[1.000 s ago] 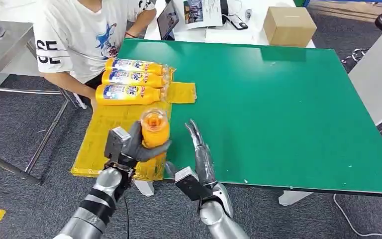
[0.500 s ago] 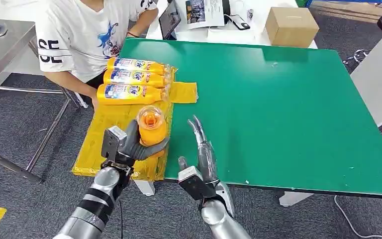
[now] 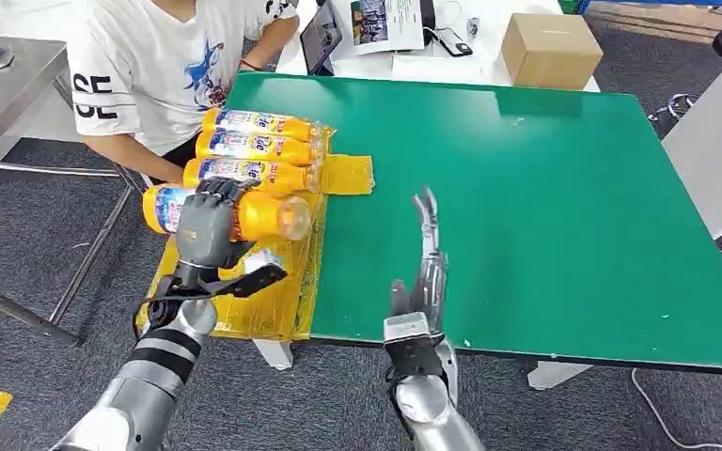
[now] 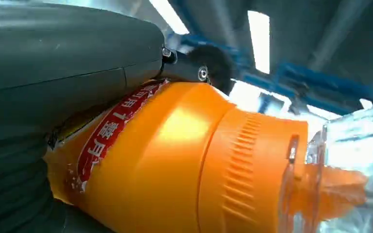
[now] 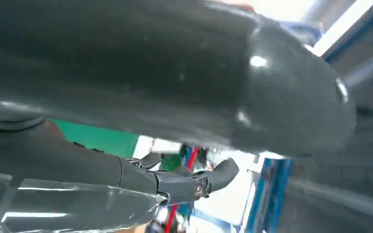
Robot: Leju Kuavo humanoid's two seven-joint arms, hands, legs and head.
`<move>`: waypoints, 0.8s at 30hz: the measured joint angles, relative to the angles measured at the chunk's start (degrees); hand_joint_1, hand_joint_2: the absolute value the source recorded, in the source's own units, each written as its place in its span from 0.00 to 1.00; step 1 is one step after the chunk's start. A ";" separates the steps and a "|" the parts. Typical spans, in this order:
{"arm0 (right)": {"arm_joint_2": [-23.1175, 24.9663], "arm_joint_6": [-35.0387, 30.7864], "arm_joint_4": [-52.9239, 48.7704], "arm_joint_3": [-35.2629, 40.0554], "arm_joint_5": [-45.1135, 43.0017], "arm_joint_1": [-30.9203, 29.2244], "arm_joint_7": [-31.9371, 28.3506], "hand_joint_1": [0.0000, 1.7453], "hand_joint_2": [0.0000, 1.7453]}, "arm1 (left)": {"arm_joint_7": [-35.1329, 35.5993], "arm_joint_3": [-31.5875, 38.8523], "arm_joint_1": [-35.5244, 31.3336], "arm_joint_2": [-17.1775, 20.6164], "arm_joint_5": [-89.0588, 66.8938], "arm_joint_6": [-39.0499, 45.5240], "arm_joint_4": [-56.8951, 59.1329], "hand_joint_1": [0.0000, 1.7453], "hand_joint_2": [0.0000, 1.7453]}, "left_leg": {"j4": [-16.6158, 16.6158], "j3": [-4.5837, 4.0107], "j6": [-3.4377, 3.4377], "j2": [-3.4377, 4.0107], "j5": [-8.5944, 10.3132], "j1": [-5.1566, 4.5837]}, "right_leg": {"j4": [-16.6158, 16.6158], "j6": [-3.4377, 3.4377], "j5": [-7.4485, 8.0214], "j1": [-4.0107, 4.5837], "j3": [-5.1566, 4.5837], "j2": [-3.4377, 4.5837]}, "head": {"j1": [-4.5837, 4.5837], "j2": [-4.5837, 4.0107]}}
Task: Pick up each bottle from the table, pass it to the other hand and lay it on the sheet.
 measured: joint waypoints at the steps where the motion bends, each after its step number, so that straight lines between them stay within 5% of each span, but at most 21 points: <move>1: -0.17 -0.89 -1.07 0.02 -0.22 0.06 -0.04 0.00 0.00 | 0.31 0.48 -0.21 0.04 -2.53 0.02 0.83 1.00 1.00 | 0.00 0.00 0.00 0.02 0.00 -0.01 | 0.00 0.00 0.00 0.00 0.00 0.01 | 0.02 0.00; 11: -1.31 -1.96 -5.31 0.55 -1.55 0.37 -0.07 0.00 0.00 | 5.25 2.40 -3.02 0.94 -14.04 -0.22 9.10 1.00 1.00 | 0.00 0.00 0.00 0.02 0.00 0.02 | 0.00 0.00 0.00 0.02 -0.02 0.01 | 0.00 0.00; 24: -2.10 3.35 -6.09 0.55 -2.21 1.13 -0.07 0.00 0.00 | 7.61 -0.64 -6.26 4.72 -14.00 -15.15 20.15 1.00 1.00 | 0.00 -0.01 0.00 0.01 0.00 0.02 | 0.01 0.00 0.00 0.02 -0.02 0.01 | 0.00 0.00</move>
